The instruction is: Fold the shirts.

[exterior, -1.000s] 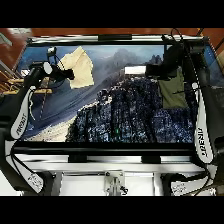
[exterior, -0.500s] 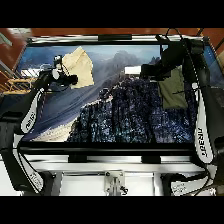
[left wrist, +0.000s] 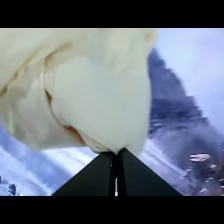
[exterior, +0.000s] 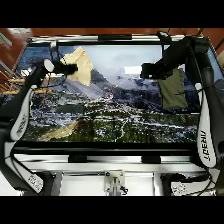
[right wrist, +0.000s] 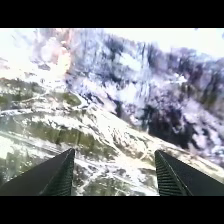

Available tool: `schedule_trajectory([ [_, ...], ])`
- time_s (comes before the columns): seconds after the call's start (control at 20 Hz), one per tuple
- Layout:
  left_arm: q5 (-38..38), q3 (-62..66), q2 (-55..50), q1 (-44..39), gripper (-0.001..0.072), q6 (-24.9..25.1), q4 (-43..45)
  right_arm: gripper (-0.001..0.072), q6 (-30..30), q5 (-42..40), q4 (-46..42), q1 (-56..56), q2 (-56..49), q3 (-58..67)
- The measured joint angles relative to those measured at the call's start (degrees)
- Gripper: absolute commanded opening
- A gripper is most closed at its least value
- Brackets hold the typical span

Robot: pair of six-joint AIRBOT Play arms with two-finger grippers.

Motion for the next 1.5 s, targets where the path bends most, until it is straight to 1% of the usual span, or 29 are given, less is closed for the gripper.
schedule_trajectory([
  [0.15, 0.09, 0.02, 12.66, -4.20, 0.0027, 5.40, -0.68, 0.0600, -0.42, 0.02, -2.67, 0.00, 5.53, 0.02],
  [0.25, -0.04, 0.07, 21.03, -8.24, 0.0027, 7.89, -0.87, 0.0601, 1.09, 0.02, -5.81, 0.00, 10.86, 0.04],
  [0.35, -0.39, -0.04, 27.91, -13.27, 0.0027, 9.33, -0.98, 0.0601, 3.13, 0.04, -9.49, 0.00, 16.74, 0.04],
  [0.5, -4.37, -0.37, 33.24, -21.79, 0.0027, 10.08, -1.16, 0.0601, 5.05, 0.02, -13.33, -0.02, 25.40, 0.07],
  [0.55, -6.58, -1.11, 33.70, -24.68, 0.0027, 9.77, -1.11, 0.0601, 5.53, 0.02, -14.36, -0.02, 27.74, 0.07],
  [0.65, -9.31, -4.20, 33.44, -30.14, 0.0037, 7.63, -1.09, 0.0601, 6.21, -0.11, -16.04, -0.02, 31.56, 0.09],
  [0.7, -9.77, -6.14, 32.79, -32.54, 0.0223, 6.40, -1.14, 0.0601, 6.54, -0.70, -16.44, -0.02, 32.92, 0.09],
  [0.75, -10.10, -8.28, 31.74, -34.77, 0.0558, 5.01, -1.20, 0.0601, 6.64, -1.38, -16.83, -0.02, 33.79, 0.07],
  [0.8, -10.45, -9.86, 30.60, -36.35, 0.0716, 3.56, -1.11, 0.0601, 6.82, -2.47, -17.18, -0.02, 34.36, 0.02],
  [0.85, -11.10, -11.08, 29.35, -37.55, 0.0714, 1.95, -1.09, 0.0601, 6.95, -3.85, -17.44, -0.02, 34.53, 0.00],
  [0.9, -12.17, -11.89, 28.41, -38.18, 0.0713, 0.85, -1.09, 0.0629, 6.88, -5.86, -17.59, -0.02, 34.38, 0.00],
  [1.0, -15.58, -12.96, 27.47, -37.11, 0.0710, -1.16, -0.50, 0.0629, 5.86, -10.62, -17.81, -0.02, 33.14, -0.26],
  [1.1, -21.38, -13.53, 27.23, -33.62, 0.0710, -2.40, 1.86, 0.0629, 4.44, -15.41, -17.88, -0.02, 31.21, -2.34],
  [1.2, -28.81, -14.62, 27.23, -28.00, 0.0710, -3.08, 4.22, 0.0629, 2.80, -18.16, -16.85, -0.13, 29.46, -7.45],
  [1.25, -31.91, -15.78, 27.23, -25.18, 0.0711, -3.30, 5.01, 0.0629, 1.99, -18.67, -15.30, -0.39, 28.65, -10.97],
  [1.35, -35.78, -19.67, 27.34, -20.04, 0.0711, -3.39, 4.46, 0.0629, 0.72, -18.62, -10.58, -1.46, 27.30, -19.52],
  [1.4, -36.92, -22.32, 27.36, -18.34, 0.0712, -3.06, 3.41, 0.0629, 0.02, -17.97, -8.00, -2.32, 26.67, -24.06],
  [1.5, -36.81, -28.70, 27.39, -16.06, 0.0712, -2.16, 2.08, 0.0629, -1.38, -16.59, -3.85, -4.20, 25.62, -31.98],
])
